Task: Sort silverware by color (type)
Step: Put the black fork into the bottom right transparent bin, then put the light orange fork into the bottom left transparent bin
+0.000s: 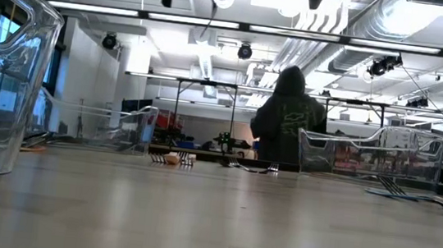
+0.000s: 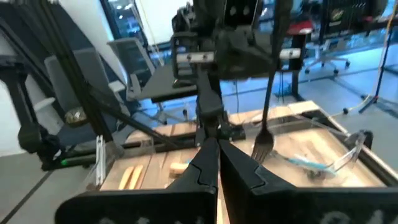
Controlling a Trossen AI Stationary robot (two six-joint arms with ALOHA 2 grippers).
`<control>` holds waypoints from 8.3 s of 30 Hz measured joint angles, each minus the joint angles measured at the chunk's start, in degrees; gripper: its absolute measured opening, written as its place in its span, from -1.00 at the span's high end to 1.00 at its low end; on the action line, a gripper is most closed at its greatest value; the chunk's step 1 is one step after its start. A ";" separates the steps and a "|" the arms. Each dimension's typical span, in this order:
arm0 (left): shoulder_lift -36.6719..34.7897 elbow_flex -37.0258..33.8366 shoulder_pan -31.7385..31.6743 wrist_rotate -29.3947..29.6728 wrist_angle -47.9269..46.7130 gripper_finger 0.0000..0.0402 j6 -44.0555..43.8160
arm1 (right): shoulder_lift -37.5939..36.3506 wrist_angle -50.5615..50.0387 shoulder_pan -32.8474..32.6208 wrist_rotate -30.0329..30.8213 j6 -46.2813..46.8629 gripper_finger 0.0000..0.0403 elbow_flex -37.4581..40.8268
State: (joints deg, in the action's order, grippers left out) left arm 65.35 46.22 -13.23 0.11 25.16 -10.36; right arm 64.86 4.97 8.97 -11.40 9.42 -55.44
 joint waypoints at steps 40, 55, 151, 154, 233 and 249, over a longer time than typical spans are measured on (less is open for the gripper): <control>10.03 0.00 0.94 -8.14 15.06 1.00 -3.03 | 17.86 18.46 0.42 1.84 8.73 -0.04 0.00; 10.03 0.00 0.94 -7.96 14.98 0.97 -3.03 | 17.81 18.02 0.79 1.35 8.48 0.91 0.00; -13.14 -13.60 0.11 -2.17 -1.34 1.00 0.12 | 17.72 -54.23 -63.49 1.83 54.57 1.00 0.00; -13.14 -13.57 0.11 -2.15 -1.30 1.00 0.12 | 22.25 -53.66 -63.49 0.32 53.25 1.00 0.00; -13.14 -12.62 1.76 -4.78 3.17 1.00 -5.33 | 5.35 5.35 -7.93 20.01 0.79 0.08 -0.02; -13.08 -11.67 6.60 -0.45 3.16 1.00 0.58 | 9.08 16.93 -1.43 9.35 2.12 0.08 0.00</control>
State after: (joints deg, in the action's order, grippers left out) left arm 52.27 34.54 -6.63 -0.34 28.31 -9.78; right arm 73.94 21.89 7.55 -2.05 11.54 -55.44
